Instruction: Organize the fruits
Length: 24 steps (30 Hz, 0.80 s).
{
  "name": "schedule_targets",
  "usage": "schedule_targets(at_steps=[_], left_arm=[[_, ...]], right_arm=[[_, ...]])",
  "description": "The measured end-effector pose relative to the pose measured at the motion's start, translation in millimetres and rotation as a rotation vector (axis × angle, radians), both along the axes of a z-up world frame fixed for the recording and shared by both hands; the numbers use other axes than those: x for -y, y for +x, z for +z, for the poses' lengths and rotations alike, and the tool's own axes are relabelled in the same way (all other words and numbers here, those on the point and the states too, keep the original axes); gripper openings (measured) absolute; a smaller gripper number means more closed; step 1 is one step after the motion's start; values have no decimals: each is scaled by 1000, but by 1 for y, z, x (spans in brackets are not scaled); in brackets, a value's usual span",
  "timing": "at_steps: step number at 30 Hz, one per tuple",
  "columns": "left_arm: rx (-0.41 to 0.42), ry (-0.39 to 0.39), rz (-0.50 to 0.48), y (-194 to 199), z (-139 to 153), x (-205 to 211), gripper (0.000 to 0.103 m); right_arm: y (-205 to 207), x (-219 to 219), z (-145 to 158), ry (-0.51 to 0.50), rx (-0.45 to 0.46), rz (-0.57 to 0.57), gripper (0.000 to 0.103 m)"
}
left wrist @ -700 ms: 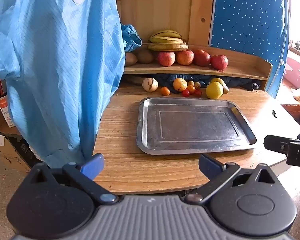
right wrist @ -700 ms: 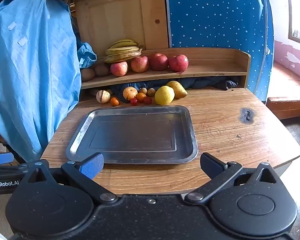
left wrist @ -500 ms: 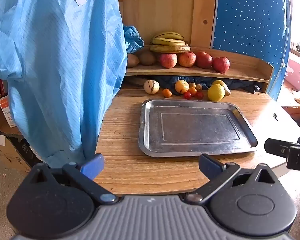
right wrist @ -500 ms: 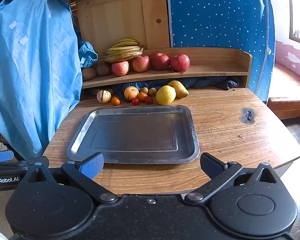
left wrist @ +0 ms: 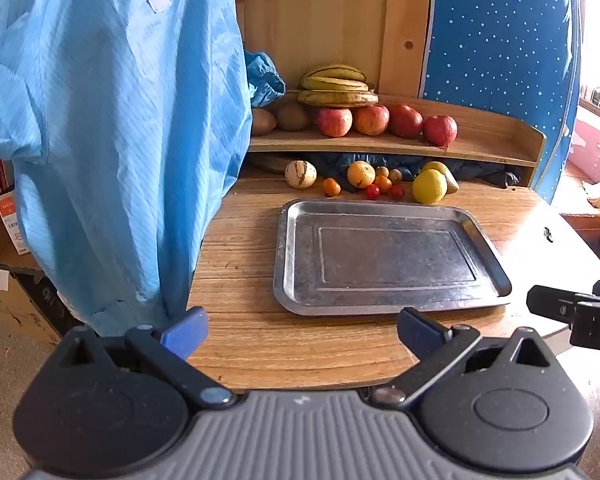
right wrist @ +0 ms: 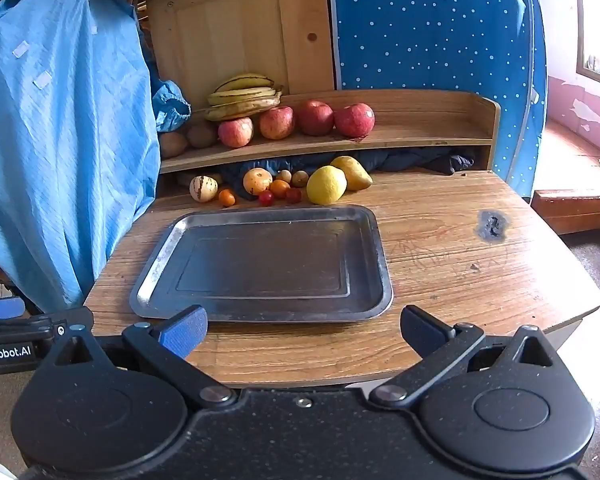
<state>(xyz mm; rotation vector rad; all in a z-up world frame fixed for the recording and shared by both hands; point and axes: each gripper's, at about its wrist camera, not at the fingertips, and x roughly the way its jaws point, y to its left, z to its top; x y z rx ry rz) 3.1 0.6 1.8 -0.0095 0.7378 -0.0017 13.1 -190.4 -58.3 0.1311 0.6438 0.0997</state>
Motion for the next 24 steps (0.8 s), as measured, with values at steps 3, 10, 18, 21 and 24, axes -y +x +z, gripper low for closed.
schedule_targets(at_steps=[3, 10, 18, 21, 24], left_arm=[[2, -2, 2, 0, 0, 0, 103], [5, -5, 5, -1, 0, 0, 103], [3, -8, 6, -2, -1, 0, 103], [3, -10, 4, -1, -1, 2, 103], [3, -10, 0, 1, 0, 2, 103]], right_arm=[[0, 0, 0, 1, 0, 0, 102], [-1, 3, 0, 2, -3, 0, 102], [0, 3, -2, -9, -10, -3, 102], [0, 4, -2, -11, -8, -11, 102], [-1, 4, -2, -11, -8, -15, 102]])
